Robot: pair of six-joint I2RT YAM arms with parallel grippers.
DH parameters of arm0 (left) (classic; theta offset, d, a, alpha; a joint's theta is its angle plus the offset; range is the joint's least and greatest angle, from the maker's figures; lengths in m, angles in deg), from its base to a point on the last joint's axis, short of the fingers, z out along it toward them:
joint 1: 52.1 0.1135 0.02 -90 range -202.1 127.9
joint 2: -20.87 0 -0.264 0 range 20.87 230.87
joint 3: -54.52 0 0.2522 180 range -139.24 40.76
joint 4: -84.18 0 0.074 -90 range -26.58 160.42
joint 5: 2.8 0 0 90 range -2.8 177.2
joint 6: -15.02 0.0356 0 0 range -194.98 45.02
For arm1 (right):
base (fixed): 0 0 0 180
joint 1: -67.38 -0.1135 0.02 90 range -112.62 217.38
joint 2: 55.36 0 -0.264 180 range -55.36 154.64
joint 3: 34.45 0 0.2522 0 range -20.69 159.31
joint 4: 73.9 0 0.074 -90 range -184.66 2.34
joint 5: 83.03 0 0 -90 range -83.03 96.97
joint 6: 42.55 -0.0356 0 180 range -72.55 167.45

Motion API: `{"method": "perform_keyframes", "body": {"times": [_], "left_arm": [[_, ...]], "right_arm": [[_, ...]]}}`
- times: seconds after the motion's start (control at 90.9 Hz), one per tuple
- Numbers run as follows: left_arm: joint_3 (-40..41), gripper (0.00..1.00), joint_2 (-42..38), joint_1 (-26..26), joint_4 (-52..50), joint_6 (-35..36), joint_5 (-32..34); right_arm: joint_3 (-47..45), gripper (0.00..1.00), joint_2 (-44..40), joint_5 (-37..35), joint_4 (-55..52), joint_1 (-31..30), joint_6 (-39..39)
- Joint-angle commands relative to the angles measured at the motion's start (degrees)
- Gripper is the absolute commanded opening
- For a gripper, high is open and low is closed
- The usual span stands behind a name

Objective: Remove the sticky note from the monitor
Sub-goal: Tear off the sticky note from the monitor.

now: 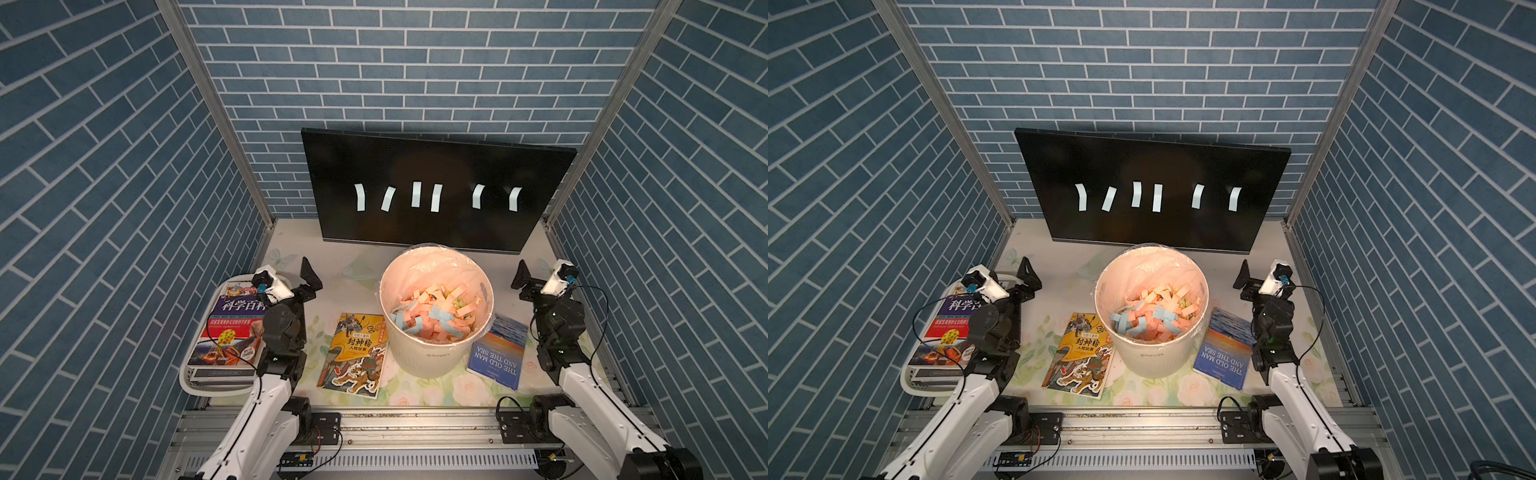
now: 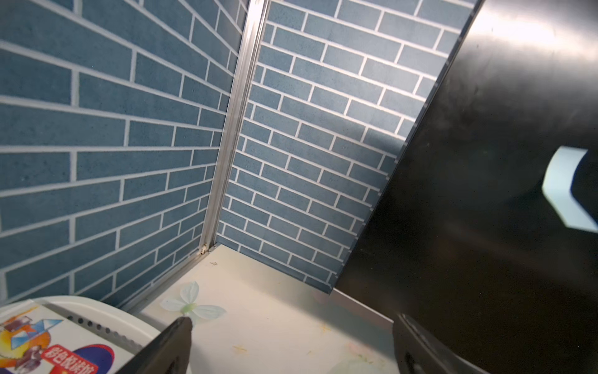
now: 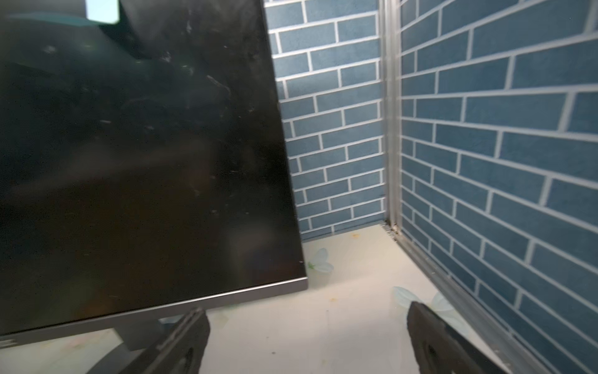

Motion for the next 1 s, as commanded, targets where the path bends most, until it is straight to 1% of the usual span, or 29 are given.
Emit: {"method": "perform_keyframes", "body": {"times": [0.0, 0.044, 0.099, 0.198, 0.341, 0.451, 0.55, 0.693, 0.858, 0.99], "left_arm": [[-1.4, 1.00, -2.8, -0.2, -16.3, -17.5, -0.2], [-1.2, 1.00, -3.3, -0.2, -16.6, -19.8, -2.0], [-1.6, 1.00, -5.1, -0.2, -16.2, -20.2, -6.2], [-3.1, 1.00, -5.8, -0.2, -16.4, -20.7, -12.7], [-5.6, 1.00, -6.3, -0.2, -17.3, -21.3, -20.0], [-7.8, 1.00, -6.1, -0.2, -18.7, -21.6, -24.9], [-9.3, 1.00, -6.1, -0.2, -19.6, -21.6, -28.1], [-9.4, 1.00, -6.0, -0.2, -19.0, -21.7, -32.3], [-11.8, 1.00, -5.3, -0.2, -19.2, -21.9, -35.3], [-12.6, 1.00, -5.5, -0.2, -19.6, -21.9, -36.2]], "right_arm": [[2.9, 1.00, -3.2, 11.4, -11.4, -0.1, -7.8], [3.0, 1.00, -4.4, 13.1, -10.8, -0.1, -9.2], [2.9, 1.00, -5.6, 16.5, -9.5, -0.1, -10.7], [3.6, 0.99, -6.1, 21.8, -7.2, -0.1, -13.0], [6.8, 0.99, -3.3, 29.3, -4.7, -0.2, -17.1], [9.5, 0.98, -0.6, 33.6, -1.5, -0.1, -21.2], [11.6, 0.97, 1.4, 35.2, 1.6, -0.1, -25.0], [15.5, 0.97, 4.7, 35.9, 5.1, -0.1, -29.6], [20.9, 0.95, 9.4, 36.2, 6.9, -0.1, -34.9], [23.7, 0.93, 12.3, 34.5, 8.7, -0.1, -38.6]]}}
